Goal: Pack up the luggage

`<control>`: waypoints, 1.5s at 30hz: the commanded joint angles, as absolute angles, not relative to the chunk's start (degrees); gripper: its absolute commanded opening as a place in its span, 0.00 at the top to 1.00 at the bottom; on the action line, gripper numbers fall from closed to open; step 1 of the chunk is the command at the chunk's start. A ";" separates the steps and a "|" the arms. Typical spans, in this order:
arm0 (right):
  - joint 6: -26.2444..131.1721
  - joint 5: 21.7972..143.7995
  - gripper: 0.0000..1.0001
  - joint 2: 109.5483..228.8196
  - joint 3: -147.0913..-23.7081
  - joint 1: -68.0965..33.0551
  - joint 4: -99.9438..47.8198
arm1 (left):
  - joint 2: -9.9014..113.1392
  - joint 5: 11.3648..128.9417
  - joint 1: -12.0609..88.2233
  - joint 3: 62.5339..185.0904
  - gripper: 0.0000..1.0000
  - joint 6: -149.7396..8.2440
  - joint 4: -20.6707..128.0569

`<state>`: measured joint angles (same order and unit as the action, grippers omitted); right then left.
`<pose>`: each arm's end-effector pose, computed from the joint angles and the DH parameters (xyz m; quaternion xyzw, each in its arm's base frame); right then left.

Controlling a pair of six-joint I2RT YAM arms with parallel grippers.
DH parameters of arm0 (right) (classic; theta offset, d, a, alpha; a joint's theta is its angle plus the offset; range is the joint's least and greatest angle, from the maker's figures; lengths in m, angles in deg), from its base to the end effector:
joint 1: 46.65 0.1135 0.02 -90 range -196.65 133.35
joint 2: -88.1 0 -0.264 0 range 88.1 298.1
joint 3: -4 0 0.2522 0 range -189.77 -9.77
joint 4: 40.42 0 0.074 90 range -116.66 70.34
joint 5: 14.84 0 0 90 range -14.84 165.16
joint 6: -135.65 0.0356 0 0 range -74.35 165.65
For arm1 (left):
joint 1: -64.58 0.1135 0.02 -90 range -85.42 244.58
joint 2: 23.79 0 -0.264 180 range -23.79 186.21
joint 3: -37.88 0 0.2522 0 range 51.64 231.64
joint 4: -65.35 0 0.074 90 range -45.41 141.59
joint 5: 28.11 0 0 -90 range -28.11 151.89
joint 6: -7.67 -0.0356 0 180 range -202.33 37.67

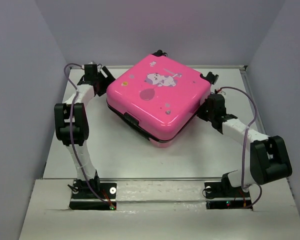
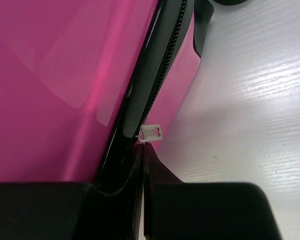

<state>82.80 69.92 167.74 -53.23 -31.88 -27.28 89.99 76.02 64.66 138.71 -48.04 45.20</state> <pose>0.2858 0.0720 0.2134 0.1929 0.8673 0.1635 0.4287 0.4632 -0.0080 0.2393 -0.2018 0.8509 -0.2424 0.4201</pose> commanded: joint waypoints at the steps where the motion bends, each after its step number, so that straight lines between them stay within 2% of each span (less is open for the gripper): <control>1: 79.84 79.89 0.93 171.33 -60.38 -31.88 -33.77 | 84.07 79.47 59.31 130.59 0.08 -46.83 50.34; 6: 76.24 91.31 0.93 178.01 -67.84 -31.88 -33.69 | 72.84 80.00 57.73 109.88 0.08 -42.17 61.40; 10: 75.53 100.01 0.93 183.72 -72.86 -31.88 -32.81 | 62.48 79.47 57.02 99.31 0.08 -39.45 67.92; 13: 74.92 104.59 0.89 188.37 -78.66 -31.18 -30.53 | 53.84 78.33 56.23 88.75 0.08 -38.21 69.96; 15: 74.57 108.97 0.82 190.75 -83.66 -30.65 -28.25 | 47.45 77.98 55.53 86.02 0.08 -38.21 69.61; 16: 74.48 109.78 0.75 193.02 -85.33 -30.04 -27.37 | 45.14 77.80 55.27 83.75 0.08 -38.12 69.35; 17: 74.39 110.40 0.75 194.09 -87.00 -30.04 -26.84 | 43.12 77.54 54.92 82.94 0.08 -37.94 69.08; 18: 74.56 111.62 0.63 194.97 -89.72 -30.04 -25.01 | 41.18 77.36 54.65 82.32 0.08 -37.86 68.30; 19: 75.35 112.07 0.51 196.28 -90.79 -30.04 -24.81 | 38.21 77.10 54.65 82.40 0.08 -37.77 67.59; 22: 75.27 111.20 0.38 196.91 -94.47 -30.04 -22.53 | 34.68 77.36 54.65 85.99 0.08 -38.73 64.26; 23: 74.83 110.67 0.30 196.82 -95.10 -30.04 -21.83 | 34.05 77.36 54.65 87.40 0.08 -39.17 63.11; 25: 74.04 109.17 0.23 195.51 -96.16 -30.04 -19.81 | 32.38 75.61 54.65 92.49 0.07 -41.19 59.34; 26: 72.99 108.65 0.17 194.98 -96.60 -30.65 -18.93 | 31.94 74.73 54.65 94.17 0.06 -41.80 58.11; 29: 70.70 106.19 0.09 192.87 -98.27 -31.96 -14.02 | 31.32 69.47 55.26 102.33 0.04 -44.79 53.36; 35: 66.57 102.23 0.06 187.60 -99.15 -33.64 -9.43 | 36.23 69.09 60.36 116.49 0.01 -45.94 49.66; 40: 63.94 100.30 0.06 183.30 -96.52 -34.87 -8.90 | 48.86 73.39 63.96 123.00 0.01 -46.12 49.39; 45: 60.68 95.21 0.01 180.39 -92.66 -35.40 -7.94 | 62.75 80.87 70.29 129.15 0.01 -45.76 48.87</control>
